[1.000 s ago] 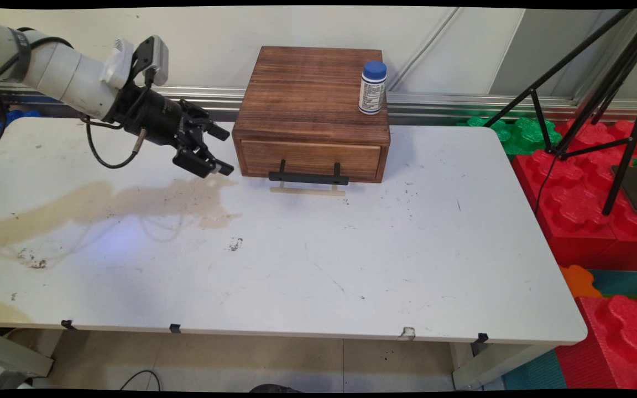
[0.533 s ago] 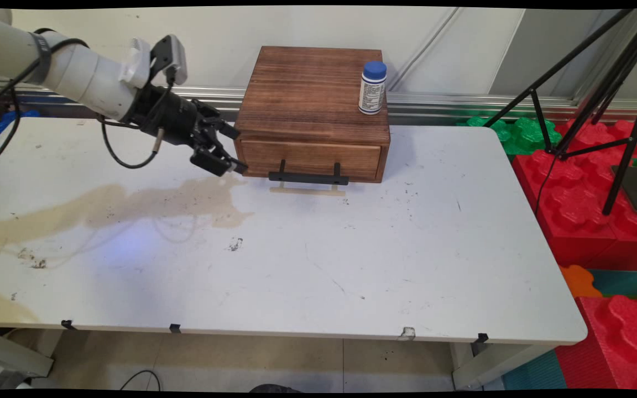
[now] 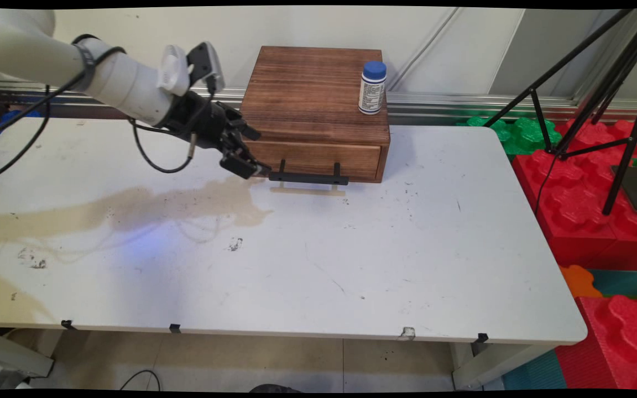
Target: Open the drawer
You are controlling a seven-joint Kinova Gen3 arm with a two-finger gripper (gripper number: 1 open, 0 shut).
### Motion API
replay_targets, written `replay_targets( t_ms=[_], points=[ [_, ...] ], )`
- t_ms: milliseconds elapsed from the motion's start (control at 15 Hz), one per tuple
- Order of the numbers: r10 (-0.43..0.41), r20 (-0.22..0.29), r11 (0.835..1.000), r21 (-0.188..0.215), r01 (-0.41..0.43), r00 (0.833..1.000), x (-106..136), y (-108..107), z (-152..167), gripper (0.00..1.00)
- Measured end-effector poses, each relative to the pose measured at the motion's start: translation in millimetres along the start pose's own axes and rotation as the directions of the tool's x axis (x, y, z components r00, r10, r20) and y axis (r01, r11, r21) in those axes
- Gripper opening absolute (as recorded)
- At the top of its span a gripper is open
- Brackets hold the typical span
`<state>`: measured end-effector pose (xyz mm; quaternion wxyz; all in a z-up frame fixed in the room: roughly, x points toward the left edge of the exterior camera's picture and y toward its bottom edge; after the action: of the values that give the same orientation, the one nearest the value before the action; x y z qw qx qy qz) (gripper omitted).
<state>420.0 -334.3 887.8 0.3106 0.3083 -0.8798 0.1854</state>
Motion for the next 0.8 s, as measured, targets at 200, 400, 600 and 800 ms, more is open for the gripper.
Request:
replay_targets(
  t_ms=[200,400,600,800],
  points=[
    [-0.010,0.011,1.000,0.005,0.010,1.000,12,5,17,1.00],
    [-0.020,0.021,1.000,0.007,0.020,1.000,24,9,37,1.00],
    [-0.021,0.030,1.000,0.018,0.020,0.999,32,12,52,1.00],
    [-0.025,0.042,0.999,0.036,0.024,0.999,39,14,69,1.00]
  ],
)
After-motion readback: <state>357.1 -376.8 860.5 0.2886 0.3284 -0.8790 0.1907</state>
